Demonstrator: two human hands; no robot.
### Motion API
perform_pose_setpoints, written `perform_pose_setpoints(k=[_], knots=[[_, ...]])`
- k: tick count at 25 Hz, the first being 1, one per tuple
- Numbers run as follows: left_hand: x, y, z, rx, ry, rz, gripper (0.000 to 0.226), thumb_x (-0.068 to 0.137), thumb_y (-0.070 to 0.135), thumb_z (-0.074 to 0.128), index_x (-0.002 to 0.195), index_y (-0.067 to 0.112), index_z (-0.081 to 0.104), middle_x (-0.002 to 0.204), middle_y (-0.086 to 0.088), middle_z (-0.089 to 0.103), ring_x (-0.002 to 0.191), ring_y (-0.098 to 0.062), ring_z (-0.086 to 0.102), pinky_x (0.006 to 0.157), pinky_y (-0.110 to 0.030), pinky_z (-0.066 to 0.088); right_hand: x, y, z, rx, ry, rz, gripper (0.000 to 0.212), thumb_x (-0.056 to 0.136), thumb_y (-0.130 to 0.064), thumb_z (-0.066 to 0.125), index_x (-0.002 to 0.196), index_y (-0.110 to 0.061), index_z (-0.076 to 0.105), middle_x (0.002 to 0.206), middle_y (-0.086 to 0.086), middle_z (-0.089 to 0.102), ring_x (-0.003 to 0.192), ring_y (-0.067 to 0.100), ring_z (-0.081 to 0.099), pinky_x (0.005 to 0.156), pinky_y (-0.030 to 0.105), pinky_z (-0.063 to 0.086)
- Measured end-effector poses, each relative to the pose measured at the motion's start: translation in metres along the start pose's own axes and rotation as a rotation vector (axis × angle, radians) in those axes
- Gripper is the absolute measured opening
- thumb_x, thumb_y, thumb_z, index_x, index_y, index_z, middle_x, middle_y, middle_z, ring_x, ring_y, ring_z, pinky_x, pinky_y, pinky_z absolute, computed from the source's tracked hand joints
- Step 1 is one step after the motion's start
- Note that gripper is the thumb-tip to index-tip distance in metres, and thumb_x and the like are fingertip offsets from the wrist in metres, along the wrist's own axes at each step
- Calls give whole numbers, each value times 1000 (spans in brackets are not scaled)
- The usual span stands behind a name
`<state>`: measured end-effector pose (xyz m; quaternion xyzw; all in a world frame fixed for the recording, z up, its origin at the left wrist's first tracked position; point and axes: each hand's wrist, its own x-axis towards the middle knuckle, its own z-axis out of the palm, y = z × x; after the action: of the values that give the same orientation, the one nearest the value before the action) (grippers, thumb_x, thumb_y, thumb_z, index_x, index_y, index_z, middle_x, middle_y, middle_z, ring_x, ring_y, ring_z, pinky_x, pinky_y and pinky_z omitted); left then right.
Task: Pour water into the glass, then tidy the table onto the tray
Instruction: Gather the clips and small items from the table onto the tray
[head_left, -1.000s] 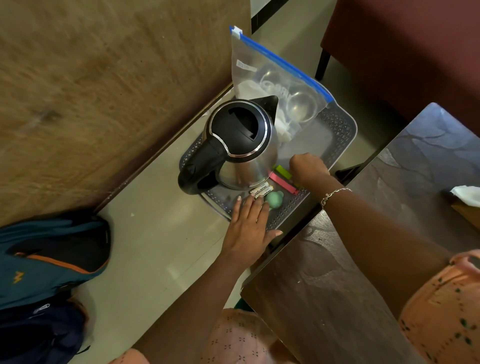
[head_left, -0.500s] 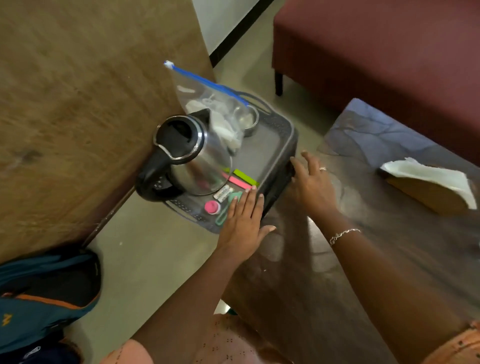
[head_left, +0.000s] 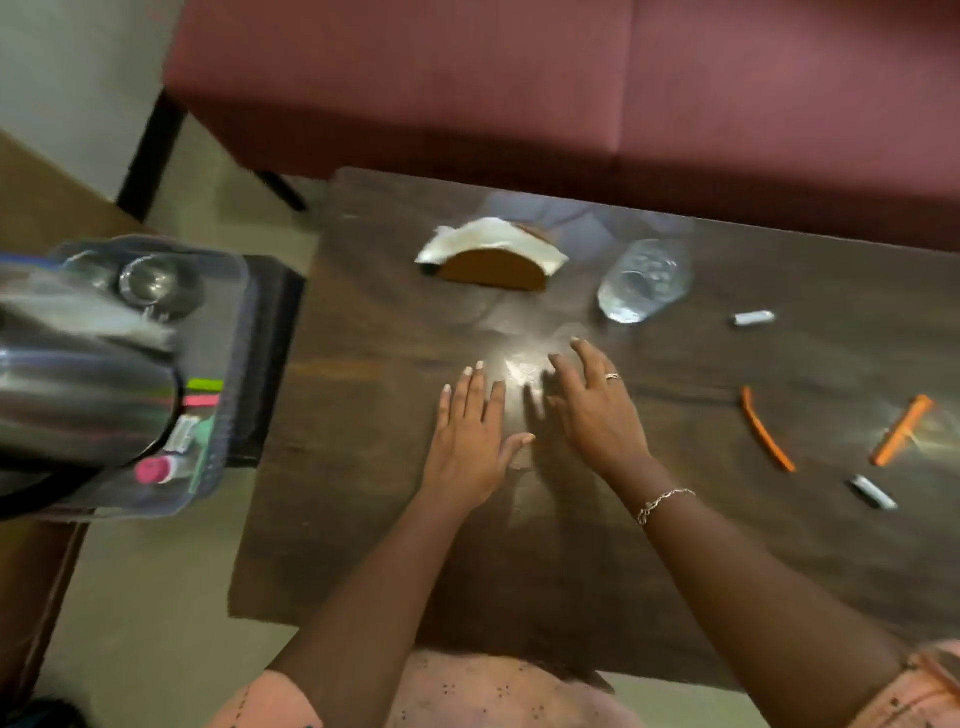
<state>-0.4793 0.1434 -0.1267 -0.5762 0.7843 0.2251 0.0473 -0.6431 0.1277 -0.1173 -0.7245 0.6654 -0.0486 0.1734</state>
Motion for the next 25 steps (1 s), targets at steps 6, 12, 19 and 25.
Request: perform_pose_setpoints(k=[6,12,19,25], knots=[[34,120,24,132,-80,244,66,93,49,34,144,11,16,155,-16,9,144,-28,1,117,-44,1,-58,126,-45,5,87,200,45,78,-6,66,120,4,54,128,32,50,120,45,48,99,50,42],[58,205,51,375,-144,623,41,90,22,42,129,10,44,140,-14,43,137,-30,29,115,-44,17,-118,253,-58,79,137,598,27,77,1,61,104,4,59,107,24,58,100,44,53,85,47,45],[114,283,74,696,-100,1034,35,84,18,31,89,25,65,94,5,68,88,-15,64,82,-28,52,-120,360,-61,268,194,1063,20,83,-9,59,101,-1,59,110,23,60,105,40,54,82,39,43],[155,294,96,714,-224,947,21,94,9,32,111,4,45,116,-15,50,103,-32,46,88,-47,36,-83,404,-62,391,134,1221,25,81,-25,67,92,-3,63,103,22,67,94,35,61,75,33,45]])
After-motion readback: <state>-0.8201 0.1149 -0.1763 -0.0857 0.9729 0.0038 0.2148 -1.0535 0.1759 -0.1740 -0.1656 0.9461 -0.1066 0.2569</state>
